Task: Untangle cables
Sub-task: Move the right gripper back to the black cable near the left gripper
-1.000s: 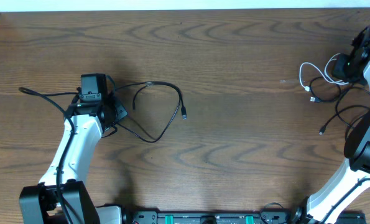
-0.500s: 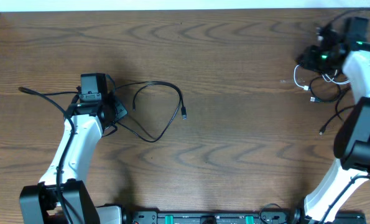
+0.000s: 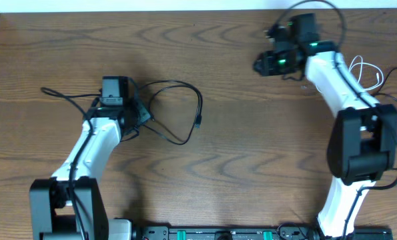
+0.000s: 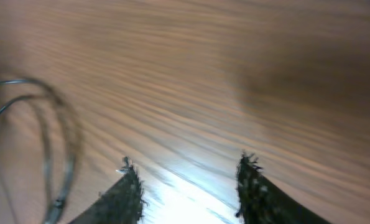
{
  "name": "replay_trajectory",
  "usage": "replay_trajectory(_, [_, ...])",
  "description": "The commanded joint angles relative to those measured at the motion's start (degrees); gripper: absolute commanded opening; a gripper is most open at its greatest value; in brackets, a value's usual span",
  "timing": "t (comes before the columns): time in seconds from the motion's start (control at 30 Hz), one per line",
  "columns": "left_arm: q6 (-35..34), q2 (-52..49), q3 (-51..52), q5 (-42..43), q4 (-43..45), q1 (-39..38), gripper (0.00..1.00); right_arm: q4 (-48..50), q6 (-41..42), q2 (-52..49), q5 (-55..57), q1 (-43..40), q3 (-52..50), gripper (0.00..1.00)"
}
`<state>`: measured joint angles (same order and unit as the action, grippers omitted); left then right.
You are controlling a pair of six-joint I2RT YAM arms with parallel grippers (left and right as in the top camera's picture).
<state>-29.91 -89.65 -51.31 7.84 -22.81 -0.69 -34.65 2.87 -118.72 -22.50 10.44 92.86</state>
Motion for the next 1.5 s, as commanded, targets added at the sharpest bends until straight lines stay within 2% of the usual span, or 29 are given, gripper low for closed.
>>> replay_trajectory(0.0, [-0.81,-2.8,0.48,0.94,0.92,-1.62,0.14,3.02,-0.22,-0.46,0.0,6.12,-0.33,0.54])
replay_trajectory(0.23, [-0.28,-4.7,0.48,0.94,0.33,-1.9,0.14,11.87,-0.44,-0.68,6.38,15.04,-0.33,0.58])
replay_trajectory(0.37, [-0.15,-4.7,0.48,0.94,-0.33,-1.9,0.27,16.59,-4.33,-2.6,9.79,19.98,-0.33,0.66])
replay_trajectory(0.4, [-0.15,-4.7,0.48,0.94,-0.52,-1.9,0.33,17.2,-5.2,-3.3,9.79,20.68,-0.33,0.68])
replay_trajectory(0.43, [-0.15,-4.7,0.46,0.98,-0.68,-1.9,0.62,17.9,-6.91,-4.48,9.81,21.99,-0.33,0.7])
replay_trajectory(0.47, [-0.11,-4.61,0.46,1.01,-0.7,-1.9,0.68,18.62,-8.87,-5.88,10.49,23.15,-0.33,0.72])
replay_trajectory(0.57, [1.18,-3.96,0.44,2.32,-0.66,-1.9,0.72,19.82,-11.08,-7.98,12.61,24.26,-0.33,0.74])
replay_trajectory(0.8, [2.23,0.9,0.39,3.56,-0.7,-1.9,0.72,21.18,-11.15,-12.68,14.01,24.3,-0.33,0.75])
replay_trajectory(0.93, [2.23,4.66,0.39,3.5,-0.63,-1.84,0.72,21.07,-11.15,-14.01,14.03,24.28,-0.33,0.68])
replay_trajectory(0.97, [2.23,5.55,0.39,3.13,-0.61,-1.75,0.72,21.05,-11.15,-14.01,14.03,24.28,-0.33,0.64])
replay_trajectory(1.03, [2.23,7.48,0.39,1.49,-0.63,-1.44,0.72,21.03,-11.15,-14.01,14.01,24.28,-0.33,0.49])
replay_trajectory(1.13, [2.23,9.51,0.39,-3.93,-0.74,-0.72,0.72,21.03,-11.13,-14.01,14.01,24.28,-0.33,0.17])
replay_trajectory(1.2, [2.23,10.16,0.42,-8.92,-1.14,-0.26,0.72,21.0,-11.13,-14.01,14.01,24.13,-0.33,0.02])
replay_trajectory(1.33, [2.23,10.19,0.42,-16.5,-4.04,0.02,0.73,20.35,-11.13,-14.01,14.03,24.13,-0.33,0.01])
replay_trajectory(1.37, [2.21,10.19,0.42,-16.46,-4.98,0.02,0.86,20.28,-11.13,-14.01,14.01,24.15,-0.33,0.01])
replay_trajectory(1.47, [2.21,10.19,0.42,-16.46,-6.99,0.02,0.95,20.22,-11.13,-14.01,14.01,24.15,-0.33,0.01])
